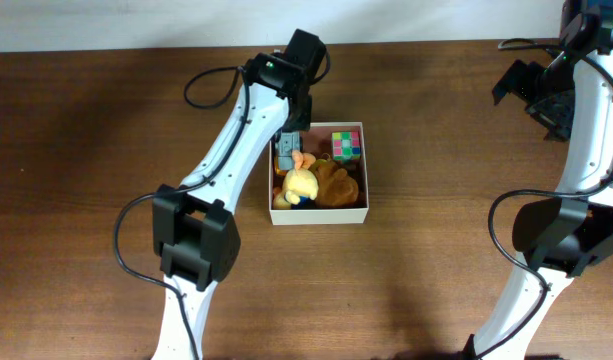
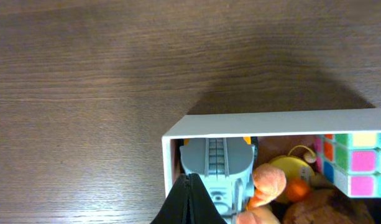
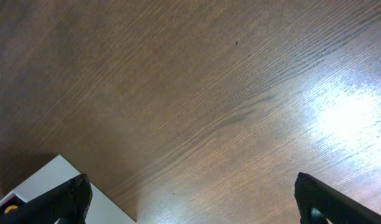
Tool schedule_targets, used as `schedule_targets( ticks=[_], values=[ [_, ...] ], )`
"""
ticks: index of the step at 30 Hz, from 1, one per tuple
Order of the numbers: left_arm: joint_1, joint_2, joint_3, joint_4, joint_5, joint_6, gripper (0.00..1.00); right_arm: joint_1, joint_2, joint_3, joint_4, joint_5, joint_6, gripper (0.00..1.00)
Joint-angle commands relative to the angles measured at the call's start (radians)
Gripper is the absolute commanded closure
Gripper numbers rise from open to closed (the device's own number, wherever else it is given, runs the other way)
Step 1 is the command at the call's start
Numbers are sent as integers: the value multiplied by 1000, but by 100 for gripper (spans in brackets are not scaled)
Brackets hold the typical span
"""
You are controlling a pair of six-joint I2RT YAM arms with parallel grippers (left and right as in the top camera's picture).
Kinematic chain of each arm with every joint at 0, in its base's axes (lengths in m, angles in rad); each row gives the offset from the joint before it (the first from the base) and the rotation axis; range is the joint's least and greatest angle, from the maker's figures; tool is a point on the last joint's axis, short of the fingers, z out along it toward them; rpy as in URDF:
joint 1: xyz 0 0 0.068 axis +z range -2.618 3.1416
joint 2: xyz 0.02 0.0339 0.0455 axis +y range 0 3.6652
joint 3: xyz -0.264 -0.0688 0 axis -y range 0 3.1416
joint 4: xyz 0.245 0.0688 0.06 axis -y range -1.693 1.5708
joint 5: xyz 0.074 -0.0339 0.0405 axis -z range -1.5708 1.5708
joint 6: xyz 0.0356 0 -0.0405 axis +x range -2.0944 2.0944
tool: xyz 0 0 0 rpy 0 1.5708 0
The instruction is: Pack container
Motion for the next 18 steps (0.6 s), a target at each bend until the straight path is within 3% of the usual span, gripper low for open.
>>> schedule_targets(
  ticks=[1, 18],
  values=[
    [0, 53, -15, -1, 18, 5, 98, 3, -16, -3, -2, -2, 8, 1],
    [0, 139, -15, 17, 48, 5, 98, 3, -16, -3, -2, -2, 8, 1]
  ],
)
